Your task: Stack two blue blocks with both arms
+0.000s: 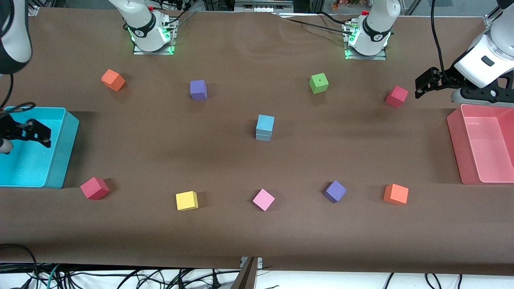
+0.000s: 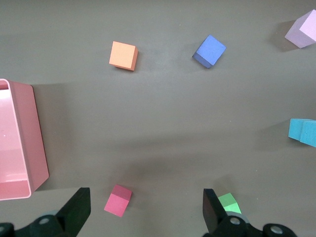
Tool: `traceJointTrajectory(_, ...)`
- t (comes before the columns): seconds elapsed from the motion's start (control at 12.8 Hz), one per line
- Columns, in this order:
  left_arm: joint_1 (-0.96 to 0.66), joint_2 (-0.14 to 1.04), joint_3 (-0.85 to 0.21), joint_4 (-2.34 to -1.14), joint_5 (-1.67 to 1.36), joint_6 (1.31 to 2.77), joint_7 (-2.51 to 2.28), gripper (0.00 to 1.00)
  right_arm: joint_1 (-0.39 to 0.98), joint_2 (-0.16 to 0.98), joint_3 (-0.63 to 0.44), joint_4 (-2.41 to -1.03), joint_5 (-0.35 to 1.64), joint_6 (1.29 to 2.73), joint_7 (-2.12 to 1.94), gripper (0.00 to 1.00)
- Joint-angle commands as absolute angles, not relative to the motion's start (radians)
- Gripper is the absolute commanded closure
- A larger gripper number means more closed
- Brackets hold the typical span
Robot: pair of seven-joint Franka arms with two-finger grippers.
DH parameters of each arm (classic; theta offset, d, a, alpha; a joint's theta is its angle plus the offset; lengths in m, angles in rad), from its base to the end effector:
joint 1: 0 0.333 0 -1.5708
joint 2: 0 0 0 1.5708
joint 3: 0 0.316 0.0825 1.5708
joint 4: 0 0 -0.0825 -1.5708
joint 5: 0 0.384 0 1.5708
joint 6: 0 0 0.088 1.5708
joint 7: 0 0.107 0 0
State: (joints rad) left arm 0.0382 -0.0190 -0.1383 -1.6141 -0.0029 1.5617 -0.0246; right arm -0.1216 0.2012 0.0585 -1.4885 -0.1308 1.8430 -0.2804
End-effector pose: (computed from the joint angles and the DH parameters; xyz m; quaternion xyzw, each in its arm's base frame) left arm 0.5440 -0.0557 0.6137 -0.9991 0.0377 0.0168 0.0009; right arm 0.6362 -0.0541 0.5709 0.9882 0.1195 0.0655 0.0706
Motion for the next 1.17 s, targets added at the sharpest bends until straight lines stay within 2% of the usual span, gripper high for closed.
traceJointTrajectory(0.0,0.038,-0.032,-0.133,-1.603,-0.021,1.542,-0.003,0.0,-0.12,0.126,0.032,-1.528,-0.12,1.799,-0.279,0.0)
traceJointTrajectory(0.23,0.041,-0.032,-0.13,-1.601,-0.021,1.522,0.002,0.0,-0.118,0.114,0.025,-1.528,-0.114,1.767,-0.273,0.0)
traceJointTrajectory(0.47,0.041,-0.032,-0.129,-1.6,-0.02,1.519,0.002,0.0,-0.118,0.109,0.014,-1.535,-0.025,1.752,-0.2,0.0)
traceJointTrajectory(0.86,0.041,-0.031,-0.127,-1.597,-0.02,1.517,0.0,0.0,-0.115,0.095,0.083,-1.558,-0.018,1.75,-0.011,0.0)
traceJointTrajectory(1.09,0.043,-0.031,-0.124,-1.595,-0.02,1.517,0.0,0.0,-0.115,0.097,0.086,-1.583,-0.024,1.746,0.048,0.0)
